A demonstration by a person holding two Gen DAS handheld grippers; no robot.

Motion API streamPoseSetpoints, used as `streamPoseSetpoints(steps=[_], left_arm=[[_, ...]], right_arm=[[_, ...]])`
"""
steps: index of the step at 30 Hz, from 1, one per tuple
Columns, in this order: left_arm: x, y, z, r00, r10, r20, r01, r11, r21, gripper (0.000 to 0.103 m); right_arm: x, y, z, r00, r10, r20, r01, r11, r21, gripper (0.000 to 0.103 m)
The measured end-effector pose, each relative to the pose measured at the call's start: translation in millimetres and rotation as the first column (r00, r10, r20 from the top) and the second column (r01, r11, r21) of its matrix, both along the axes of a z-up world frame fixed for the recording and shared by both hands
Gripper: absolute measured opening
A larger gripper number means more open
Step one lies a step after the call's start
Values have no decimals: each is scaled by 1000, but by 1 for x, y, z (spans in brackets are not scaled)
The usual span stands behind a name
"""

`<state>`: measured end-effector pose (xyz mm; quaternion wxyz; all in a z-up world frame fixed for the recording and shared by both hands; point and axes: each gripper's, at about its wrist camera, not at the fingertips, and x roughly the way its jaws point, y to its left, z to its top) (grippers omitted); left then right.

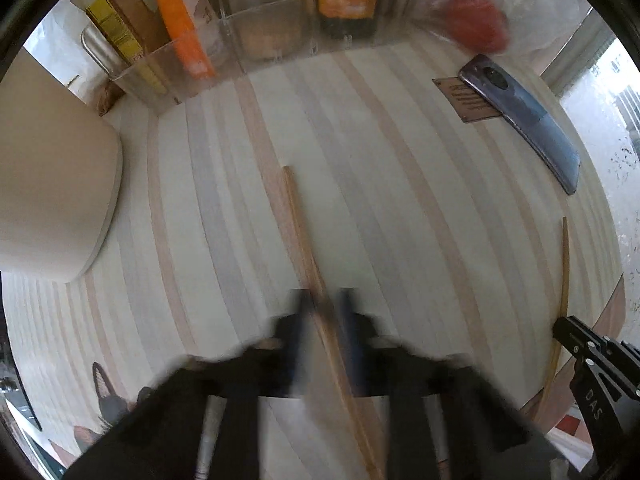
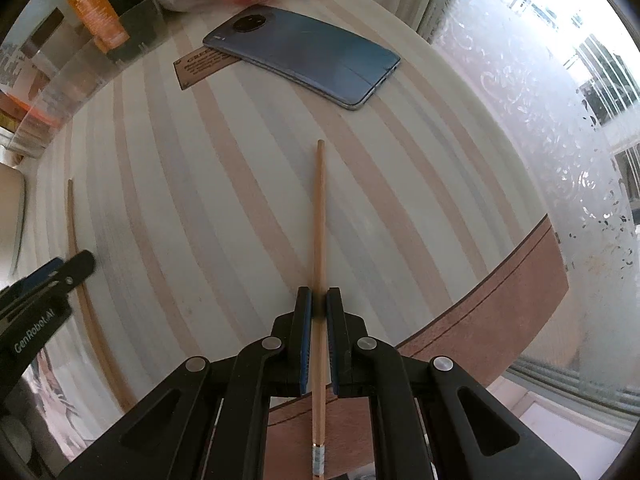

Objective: Organize utensils
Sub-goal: 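Grasp a light chopstick with the left gripper while the right grasps another light one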

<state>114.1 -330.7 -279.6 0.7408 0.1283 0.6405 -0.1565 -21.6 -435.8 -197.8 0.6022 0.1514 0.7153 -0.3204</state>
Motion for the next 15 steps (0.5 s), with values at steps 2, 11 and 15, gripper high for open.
streamPoseSetpoints(steps=[2,11,15], left_arm=[[1,7,0,1000,13,-1,-13,1000,3,5],[-38,129,-2,992,126,30,-128,988,82,4],[-47,202,-1,962,274,9,-274,958,87,4]], right_arm=[[4,4,0,1000,5,-1,-5,1000,8,8],[45,70,-17,991,135,21,-136,979,152,8],[73,125,-28,974,221,55,-228,942,248,8]])
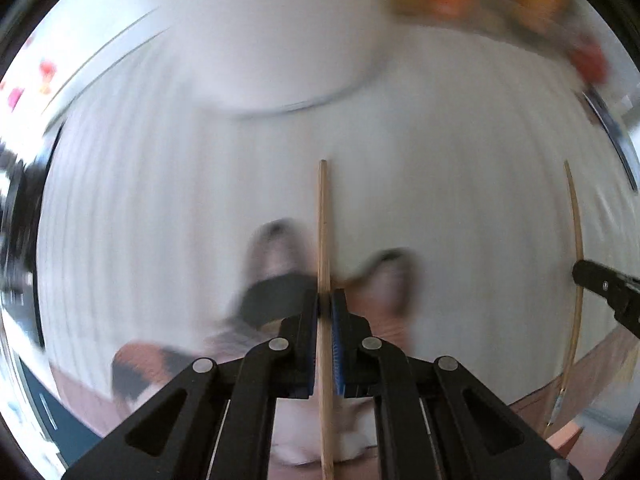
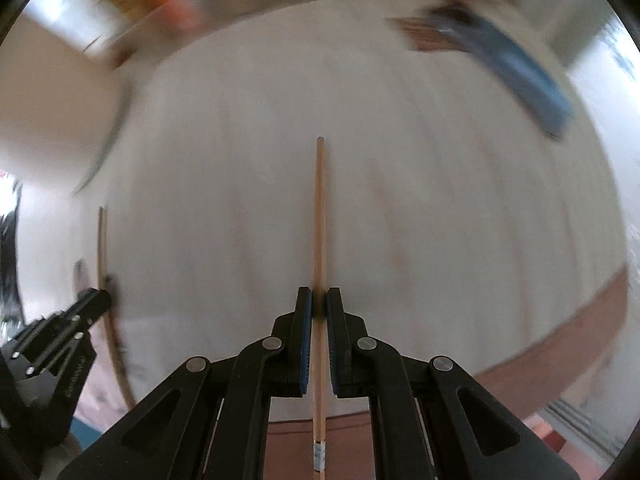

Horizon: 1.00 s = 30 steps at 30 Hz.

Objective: Organize utensils
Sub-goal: 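Grasp a light chopstick with the left gripper while the right grasps another light one, then lift both light chopsticks and insert them into the cream holder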

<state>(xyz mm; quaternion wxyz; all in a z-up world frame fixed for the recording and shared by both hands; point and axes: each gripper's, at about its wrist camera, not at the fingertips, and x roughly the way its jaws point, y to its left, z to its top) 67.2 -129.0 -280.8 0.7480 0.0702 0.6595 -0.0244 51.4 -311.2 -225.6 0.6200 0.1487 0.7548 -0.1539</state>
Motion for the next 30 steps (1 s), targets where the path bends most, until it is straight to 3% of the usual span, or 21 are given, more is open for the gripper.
streamPoseSetpoints(steps=[5,8,15,23,30], left_arm=[[-2,66,0,986,168,-20,-169,985,-33,4],[-2,75,-1,979,202,-41,-205,975,-81,4],[27,98,-5,987,158,-40,-160,985,-69,5],[36,72,-17,991,131,-34,-133,990,-51,5],[64,60,-29,992,120,-33,-121,992,-47,5]], right_arm=[[29,57,-11,995,100,1,-100,991,85,7],[41,81,-18,987,159,-17,-157,984,85,8],[59,119,-24,966,247,-80,-244,969,40,8],[75,148,-39,938,312,-153,-314,949,6,8],[76,166,-46,932,328,-156,-332,943,-2,9]])
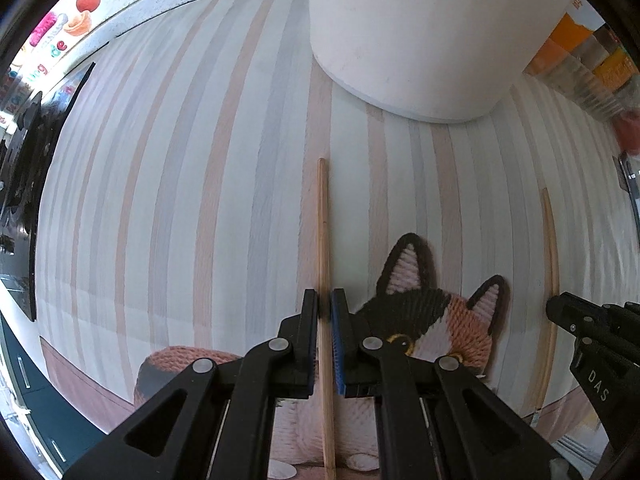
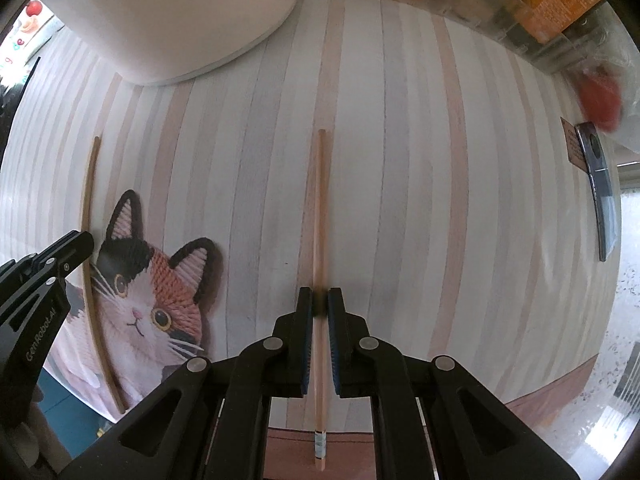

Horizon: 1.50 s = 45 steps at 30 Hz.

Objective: Organize utensils
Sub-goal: 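Lift both light chopsticks and insert them into the cream holder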

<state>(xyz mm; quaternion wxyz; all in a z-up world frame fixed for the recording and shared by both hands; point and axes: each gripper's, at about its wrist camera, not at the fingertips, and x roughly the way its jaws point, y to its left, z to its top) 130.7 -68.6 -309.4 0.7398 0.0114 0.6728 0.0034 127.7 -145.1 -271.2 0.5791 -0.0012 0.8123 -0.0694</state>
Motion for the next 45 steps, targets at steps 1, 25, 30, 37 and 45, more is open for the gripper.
streamPoseSetpoints(steps=[1,25,30,37,45], left_arm=[[-2,-2,-1,1000,-1,1,1,1000,1,5],[-15,-9,39,998,-20,65,24,998,-60,4],[-24,1,73,992,-6,124,19,995,-101,4],[-28,18,145,965,42,260,2,986,-165,4],[-7,32,261,872,106,477,20,968,-252,4]], right_arm=[[-1,-1,0,1000,1,0,-1,1000,1,9],[-24,-23,29,988,-103,113,92,991,98,7],[-28,-27,51,979,-129,160,103,981,162,7],[-18,-38,106,952,-162,260,98,965,244,7],[37,-41,205,855,-235,463,67,934,350,7]])
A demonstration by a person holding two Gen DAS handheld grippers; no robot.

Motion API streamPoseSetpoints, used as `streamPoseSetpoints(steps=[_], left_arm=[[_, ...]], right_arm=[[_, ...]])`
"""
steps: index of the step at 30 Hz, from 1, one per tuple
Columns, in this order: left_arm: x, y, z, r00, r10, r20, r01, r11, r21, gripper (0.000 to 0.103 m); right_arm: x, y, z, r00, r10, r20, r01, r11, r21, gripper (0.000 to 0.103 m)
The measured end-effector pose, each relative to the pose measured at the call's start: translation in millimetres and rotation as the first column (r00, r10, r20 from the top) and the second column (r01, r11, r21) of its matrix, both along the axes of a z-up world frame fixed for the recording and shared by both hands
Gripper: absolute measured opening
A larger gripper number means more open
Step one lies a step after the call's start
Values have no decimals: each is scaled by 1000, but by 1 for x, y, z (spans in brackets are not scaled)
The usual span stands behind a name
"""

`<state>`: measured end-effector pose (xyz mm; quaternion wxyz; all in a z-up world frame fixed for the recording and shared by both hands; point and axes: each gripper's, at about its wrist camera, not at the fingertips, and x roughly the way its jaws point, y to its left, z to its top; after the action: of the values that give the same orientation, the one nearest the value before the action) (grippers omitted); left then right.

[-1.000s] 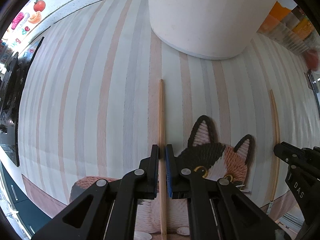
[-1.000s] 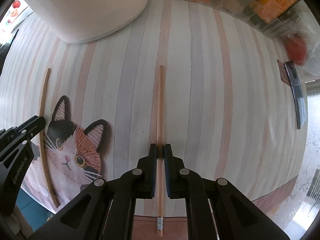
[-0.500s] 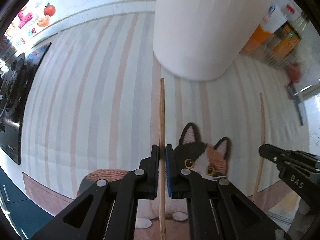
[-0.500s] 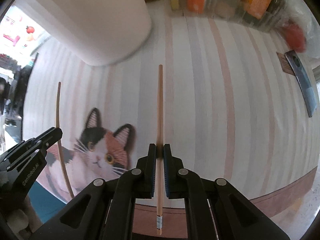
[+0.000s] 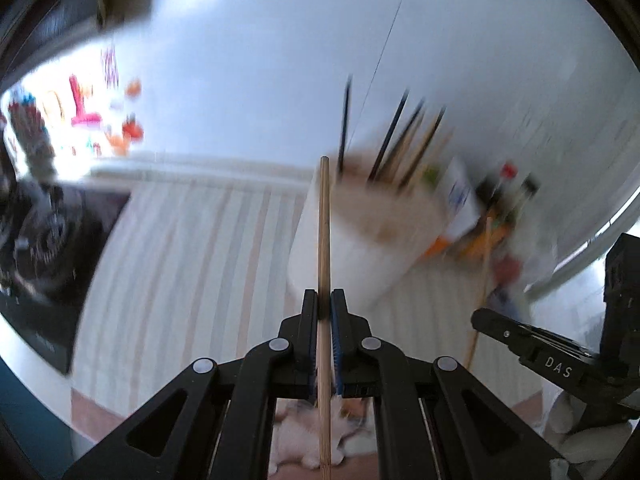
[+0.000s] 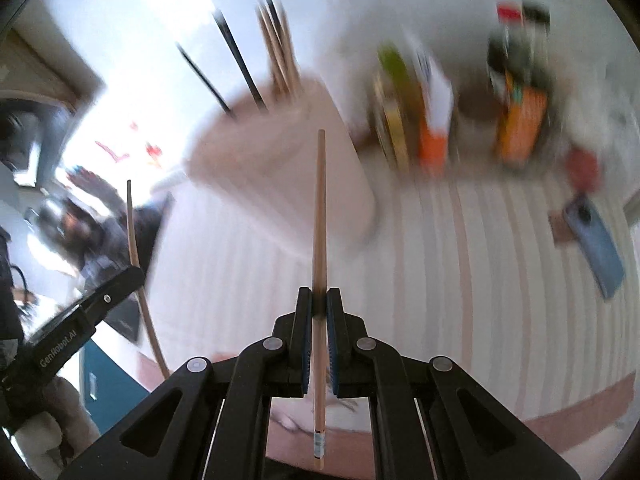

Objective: Organize utensils
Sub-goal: 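Lift both light chopsticks and insert them into the cream holder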

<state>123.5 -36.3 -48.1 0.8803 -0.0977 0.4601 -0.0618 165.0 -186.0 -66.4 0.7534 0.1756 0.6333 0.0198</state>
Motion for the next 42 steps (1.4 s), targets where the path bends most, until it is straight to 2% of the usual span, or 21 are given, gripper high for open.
streamPoseSetpoints(steps=[5,9,15,23,27,31,42], left_arm=[[33,-1,55,990,19,138,-20,1000,8,4],[69,-5,79,974,58,220,-67,997,35,4],[128,-6,78,966,97,238,-113,992,52,4],[175,0,54,954,187,234,-194,981,5,4],[188,5,33,956,213,204,-211,977,-33,4],[195,4,18,959,212,185,-206,977,-52,4],[200,3,-1,966,203,158,-194,978,-74,4]], right_arm=[[52,-5,58,983,-25,184,26,1000,-4,7],[100,0,80,957,-32,289,53,997,-64,7],[156,-4,84,914,-58,401,106,990,-98,7],[183,-1,61,824,-80,561,165,981,-103,7],[183,10,47,813,-52,580,154,980,-128,7],[185,11,32,817,-44,575,147,980,-134,7],[180,3,22,833,-74,549,165,979,-118,7]])
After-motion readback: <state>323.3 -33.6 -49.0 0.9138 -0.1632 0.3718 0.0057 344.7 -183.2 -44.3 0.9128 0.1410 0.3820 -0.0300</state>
